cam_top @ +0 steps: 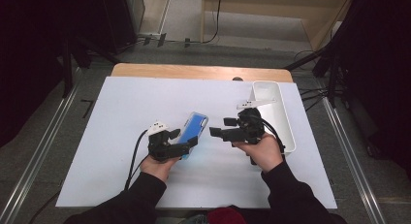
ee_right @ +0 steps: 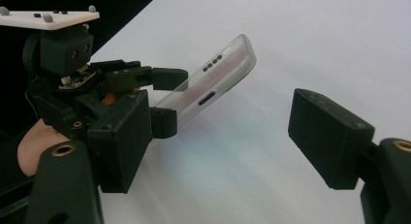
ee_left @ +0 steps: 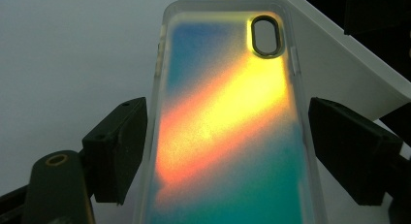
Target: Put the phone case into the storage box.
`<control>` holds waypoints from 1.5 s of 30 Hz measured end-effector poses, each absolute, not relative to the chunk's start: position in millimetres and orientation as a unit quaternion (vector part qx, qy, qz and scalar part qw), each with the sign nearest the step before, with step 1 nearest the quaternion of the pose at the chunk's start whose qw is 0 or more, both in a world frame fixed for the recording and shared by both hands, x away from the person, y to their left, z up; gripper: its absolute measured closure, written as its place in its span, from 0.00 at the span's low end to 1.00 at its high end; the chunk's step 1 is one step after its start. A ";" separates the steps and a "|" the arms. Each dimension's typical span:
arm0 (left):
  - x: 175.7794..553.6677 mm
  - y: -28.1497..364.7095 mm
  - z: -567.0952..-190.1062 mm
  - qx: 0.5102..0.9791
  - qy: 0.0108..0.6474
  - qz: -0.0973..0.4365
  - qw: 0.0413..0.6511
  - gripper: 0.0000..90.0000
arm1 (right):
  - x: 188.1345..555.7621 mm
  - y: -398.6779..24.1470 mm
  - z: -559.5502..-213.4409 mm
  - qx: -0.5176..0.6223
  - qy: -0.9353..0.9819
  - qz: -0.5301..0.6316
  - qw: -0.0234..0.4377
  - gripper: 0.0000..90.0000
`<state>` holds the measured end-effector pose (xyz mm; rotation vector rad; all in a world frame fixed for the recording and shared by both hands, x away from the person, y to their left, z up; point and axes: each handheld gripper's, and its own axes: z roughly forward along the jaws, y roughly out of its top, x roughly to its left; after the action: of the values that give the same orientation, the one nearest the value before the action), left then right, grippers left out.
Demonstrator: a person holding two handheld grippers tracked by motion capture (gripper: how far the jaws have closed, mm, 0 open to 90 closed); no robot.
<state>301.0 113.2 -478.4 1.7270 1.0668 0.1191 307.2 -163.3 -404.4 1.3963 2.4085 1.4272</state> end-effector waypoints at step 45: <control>291.1 98.8 -485.9 0.724 0.428 0.079 0.536 0.19 | 351.1 -144.1 -428.5 0.505 0.741 0.435 -0.077 0.44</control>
<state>291.1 98.8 -485.9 1.7229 1.0185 0.1869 351.1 -144.1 -428.5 1.6705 2.4490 1.4393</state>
